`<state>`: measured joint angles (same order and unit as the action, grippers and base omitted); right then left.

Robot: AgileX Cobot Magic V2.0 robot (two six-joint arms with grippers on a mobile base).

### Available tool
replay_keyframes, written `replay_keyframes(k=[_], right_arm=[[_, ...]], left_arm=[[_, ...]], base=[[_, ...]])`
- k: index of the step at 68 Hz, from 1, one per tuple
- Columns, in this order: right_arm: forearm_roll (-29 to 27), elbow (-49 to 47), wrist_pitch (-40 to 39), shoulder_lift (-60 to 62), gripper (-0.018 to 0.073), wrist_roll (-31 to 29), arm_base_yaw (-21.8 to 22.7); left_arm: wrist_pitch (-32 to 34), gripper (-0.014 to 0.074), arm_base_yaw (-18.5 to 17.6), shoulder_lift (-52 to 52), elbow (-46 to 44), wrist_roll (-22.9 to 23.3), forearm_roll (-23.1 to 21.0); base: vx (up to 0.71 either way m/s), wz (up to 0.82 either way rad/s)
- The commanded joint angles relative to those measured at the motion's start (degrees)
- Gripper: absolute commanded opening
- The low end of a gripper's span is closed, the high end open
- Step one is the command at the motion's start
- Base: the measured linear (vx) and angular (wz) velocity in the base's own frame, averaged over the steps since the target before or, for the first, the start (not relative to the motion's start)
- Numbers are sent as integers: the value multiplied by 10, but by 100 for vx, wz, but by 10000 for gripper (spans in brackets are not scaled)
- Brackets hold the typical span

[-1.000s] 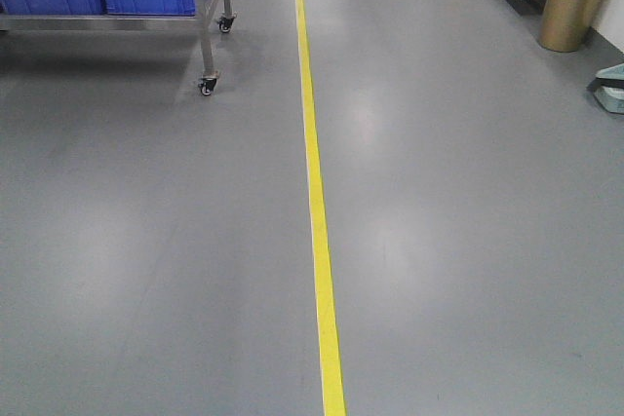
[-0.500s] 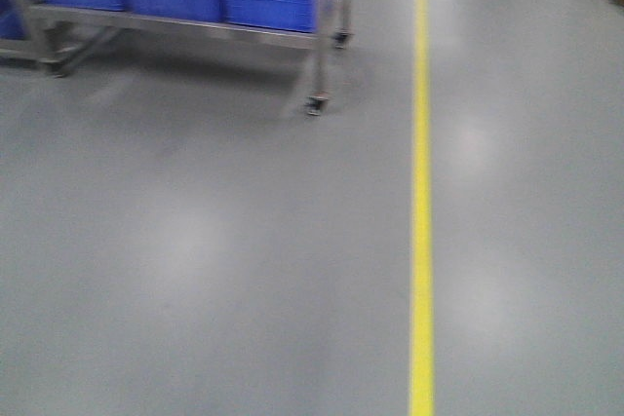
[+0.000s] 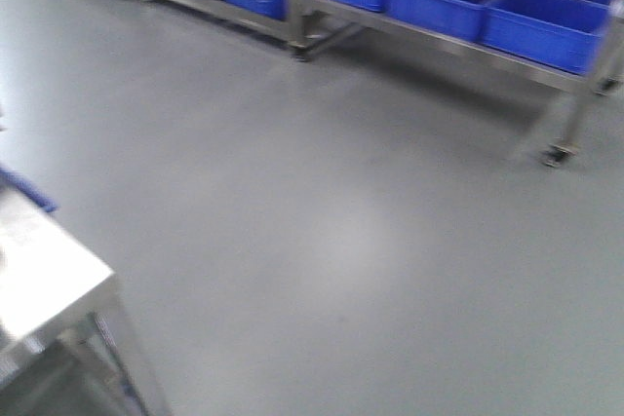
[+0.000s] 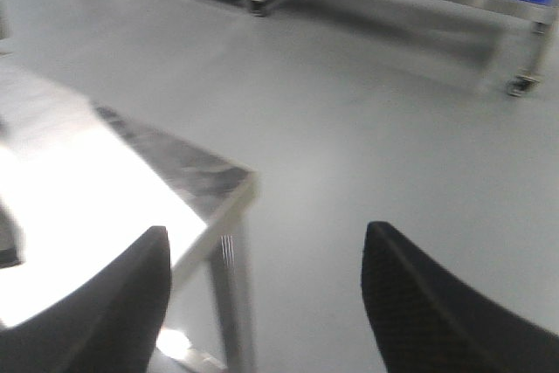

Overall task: Move and align brake pads A on conveyor
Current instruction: 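Turn the base toward the steel table with two brake pads, then drive up to the steel table and stop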

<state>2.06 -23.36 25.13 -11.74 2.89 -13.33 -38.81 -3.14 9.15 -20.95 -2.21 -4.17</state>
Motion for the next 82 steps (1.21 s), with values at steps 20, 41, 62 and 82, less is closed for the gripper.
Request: replay_keyframes(k=[20, 41, 62, 82], right_arm=[[3, -16, -46, -7, 411, -1, 0], [3, -16, -46, -7, 411, -1, 0], [3, -16, -46, -7, 411, -1, 0], [3, -16, -46, -7, 411, -1, 0]], left_arm=[[43, 460, -2, 6, -15, 1, -4], [43, 460, -2, 6, -15, 1, -4], [43, 460, -2, 6, -15, 1, -4], [43, 460, -2, 6, -15, 1, -4]], base=[[22, 90], [19, 87], [15, 77], [9, 39]])
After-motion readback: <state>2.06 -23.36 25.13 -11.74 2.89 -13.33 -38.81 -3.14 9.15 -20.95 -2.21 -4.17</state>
